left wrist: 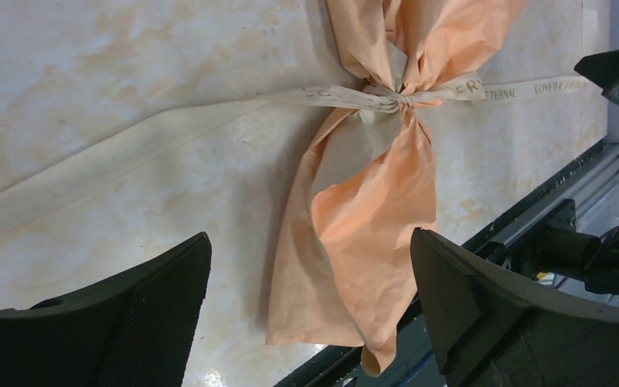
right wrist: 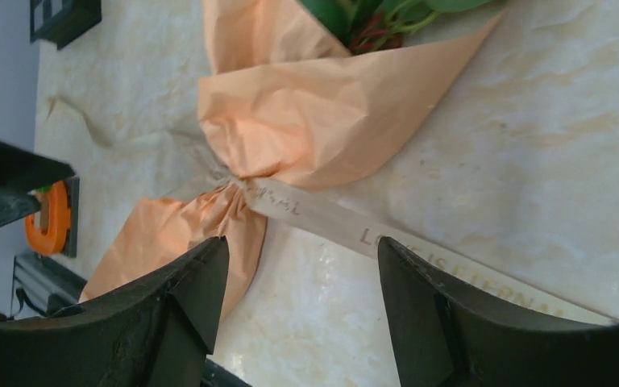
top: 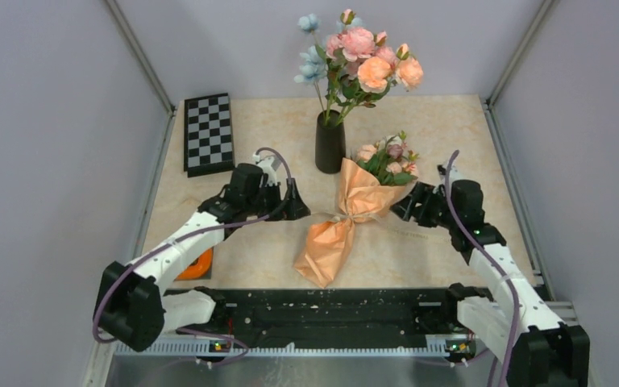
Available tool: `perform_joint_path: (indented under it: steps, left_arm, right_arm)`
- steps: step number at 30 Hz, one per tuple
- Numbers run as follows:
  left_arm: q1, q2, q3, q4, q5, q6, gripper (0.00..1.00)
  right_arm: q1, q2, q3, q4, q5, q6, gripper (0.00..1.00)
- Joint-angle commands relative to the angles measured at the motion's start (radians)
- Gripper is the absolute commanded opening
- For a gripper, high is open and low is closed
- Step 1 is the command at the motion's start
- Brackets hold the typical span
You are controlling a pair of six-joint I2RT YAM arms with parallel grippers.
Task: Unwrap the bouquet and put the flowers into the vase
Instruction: Untie the ribbon from the wrapping paper.
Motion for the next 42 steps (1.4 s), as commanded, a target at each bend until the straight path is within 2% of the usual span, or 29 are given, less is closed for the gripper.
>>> perform_joint_path:
  steps: [1,5,7,13,17,21,28,34,42]
  left_arm:
    - [-0.073,0.068,-0.018,0.146,0.042,-0.095,0.97]
    - [-0.116,0.108,-0.026,0.210,0.059,-0.125,0.98]
    - [-0.144,0.117,-0.022,0.235,0.041,-0.122,0.99]
    - [-0.249,0.166,0.026,0.229,-0.151,-0.047,0.99]
    - [-0.334,0.218,0.064,0.225,-0.289,0.010,0.99]
    - [-0.398,0.264,0.082,0.238,-0.424,0.060,0.99]
    - [-0.434,0.314,0.093,0.337,-0.436,0.062,0.99]
    - [-0.450,0.359,0.114,0.371,-0.445,0.079,0.99]
    - [-0.463,0.435,0.107,0.375,-0.442,0.081,0.99]
  right_arm:
    - [0.141,-0.023,-0.009,0.108,-0.003,0.010,0.69]
    - [0.285,-0.005,-0.012,0.146,0.063,0.015,0.64]
    - [0.340,0.022,-0.015,0.169,0.100,0.032,0.58]
    - [0.411,0.098,-0.046,0.279,0.185,0.099,0.47]
    - [0.411,0.110,-0.065,0.317,0.204,0.116,0.49]
    - [0.411,0.082,-0.097,0.343,0.220,0.104,0.56]
    - [0.411,0.070,-0.129,0.346,0.181,0.074,0.60]
    - [0.411,0.064,-0.151,0.360,0.156,0.088,0.55]
    - [0.411,0.062,-0.173,0.365,0.151,0.074,0.55]
